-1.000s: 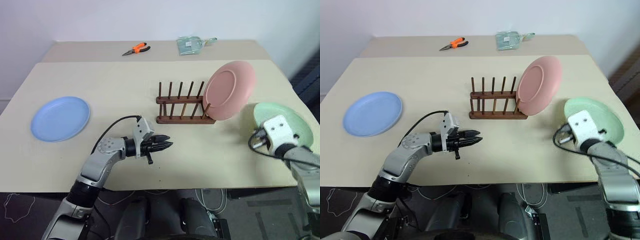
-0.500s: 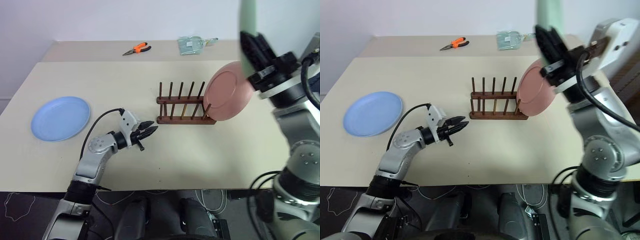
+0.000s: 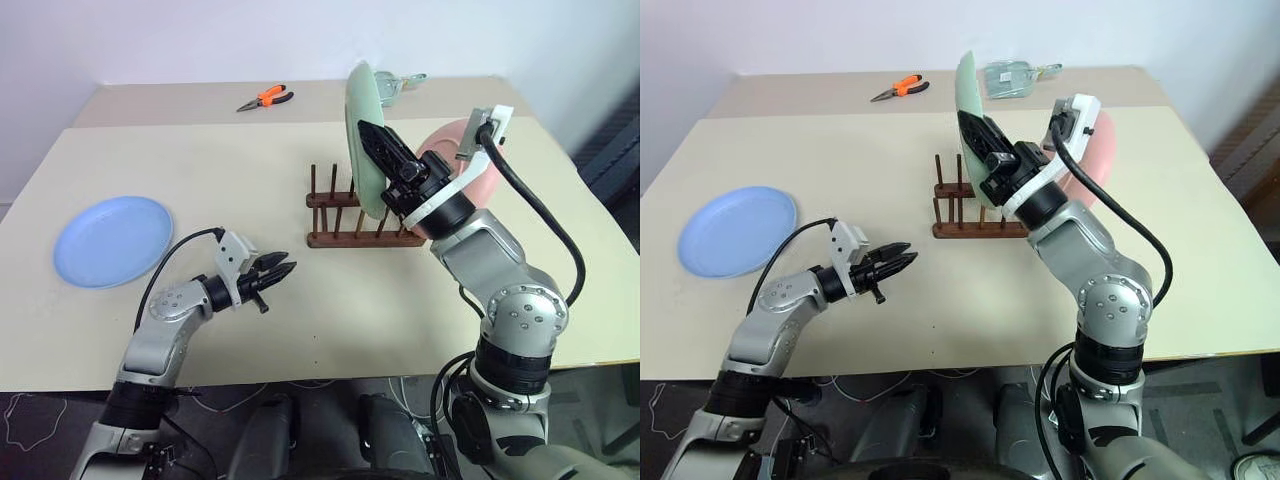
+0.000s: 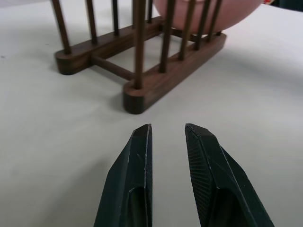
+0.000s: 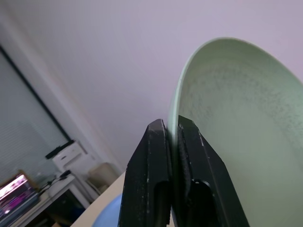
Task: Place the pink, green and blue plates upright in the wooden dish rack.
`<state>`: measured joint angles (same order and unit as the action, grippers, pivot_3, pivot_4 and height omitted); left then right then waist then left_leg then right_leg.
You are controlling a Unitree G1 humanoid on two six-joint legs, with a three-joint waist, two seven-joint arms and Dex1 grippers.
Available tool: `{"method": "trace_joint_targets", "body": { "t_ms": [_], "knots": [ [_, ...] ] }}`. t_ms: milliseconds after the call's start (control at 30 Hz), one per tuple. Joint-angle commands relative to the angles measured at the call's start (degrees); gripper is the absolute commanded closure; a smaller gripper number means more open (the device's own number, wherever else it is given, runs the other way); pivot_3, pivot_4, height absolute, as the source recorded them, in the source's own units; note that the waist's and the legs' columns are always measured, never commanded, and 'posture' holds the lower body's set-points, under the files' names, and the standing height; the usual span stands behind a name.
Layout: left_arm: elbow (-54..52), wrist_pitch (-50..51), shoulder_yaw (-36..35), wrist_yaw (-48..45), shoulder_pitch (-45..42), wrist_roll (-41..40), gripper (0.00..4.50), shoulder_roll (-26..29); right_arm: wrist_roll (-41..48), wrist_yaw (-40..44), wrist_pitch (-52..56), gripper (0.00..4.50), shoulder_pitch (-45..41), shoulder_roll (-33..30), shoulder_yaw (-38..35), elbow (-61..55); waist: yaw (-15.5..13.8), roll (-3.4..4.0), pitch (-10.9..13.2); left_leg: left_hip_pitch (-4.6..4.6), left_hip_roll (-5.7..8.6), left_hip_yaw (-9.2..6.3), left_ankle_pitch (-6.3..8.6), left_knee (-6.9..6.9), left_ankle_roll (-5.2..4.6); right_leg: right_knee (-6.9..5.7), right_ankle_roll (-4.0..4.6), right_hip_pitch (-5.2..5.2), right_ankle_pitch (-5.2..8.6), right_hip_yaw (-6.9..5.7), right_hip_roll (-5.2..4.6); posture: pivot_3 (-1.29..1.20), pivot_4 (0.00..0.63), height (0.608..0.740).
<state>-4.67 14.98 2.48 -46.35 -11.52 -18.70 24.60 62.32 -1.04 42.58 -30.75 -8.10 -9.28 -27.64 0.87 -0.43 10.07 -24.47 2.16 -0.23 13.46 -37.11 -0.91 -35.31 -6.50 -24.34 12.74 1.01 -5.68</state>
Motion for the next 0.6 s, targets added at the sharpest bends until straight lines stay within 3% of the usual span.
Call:
{"method": "trace_joint_targets", "body": {
  "t_ms": [33, 333, 433, 600],
  "knots": [
    [-3.17, 1.01, -0.41, -0.71, 0.4, -1.55, 3.42, 0.58, -1.07, 0.19, -2.03, 4.48, -0.79, -0.14, -0.51, 1.15, 0.04, 0.01, 0.0, 0.0, 0.0, 0.0, 0.0, 0.0, 0.0, 0.0, 0.0, -0.01, 0.0, 0.0, 0.01, 0.0, 0.15, 0.738],
    [-4.2, 1.47, -0.32, -1.11, 0.33, -1.36, 3.42, 0.7, 0.06, 0.61, -2.09, 4.48, -1.87, -0.25, -3.15, 9.38, 0.04, 0.01, 0.0, 0.01, 0.0, 0.01, -0.01, 0.01, 0.0, 0.0, 0.0, 0.0, 0.0, 0.0, 0.04, 0.0, 0.15, 0.738],
    [-4.37, 1.15, -0.49, -0.89, 0.28, -1.16, 3.42, 0.72, -1.07, 1.32, -2.39, 3.47, -2.74, -1.12, -3.37, 10.41, 0.06, 0.01, 0.0, 0.01, 0.0, 0.02, -0.01, 0.0, 0.0, 0.0, 0.0, 0.0, 0.0, 0.01, 0.04, 0.0, 0.15, 0.738],
    [-4.66, 1.06, -0.39, -0.69, 0.46, -0.89, 3.42, 0.81, -9.41, 4.47, -4.74, 0.99, -4.41, -5.75, -0.68, 10.42, 0.02, 0.05, 0.02, -0.01, 0.0, 0.05, -0.01, 0.0, 0.0, 0.01, 0.01, -0.02, 0.0, 0.01, 0.04, 0.0, 0.15, 0.738]
  ]
}}
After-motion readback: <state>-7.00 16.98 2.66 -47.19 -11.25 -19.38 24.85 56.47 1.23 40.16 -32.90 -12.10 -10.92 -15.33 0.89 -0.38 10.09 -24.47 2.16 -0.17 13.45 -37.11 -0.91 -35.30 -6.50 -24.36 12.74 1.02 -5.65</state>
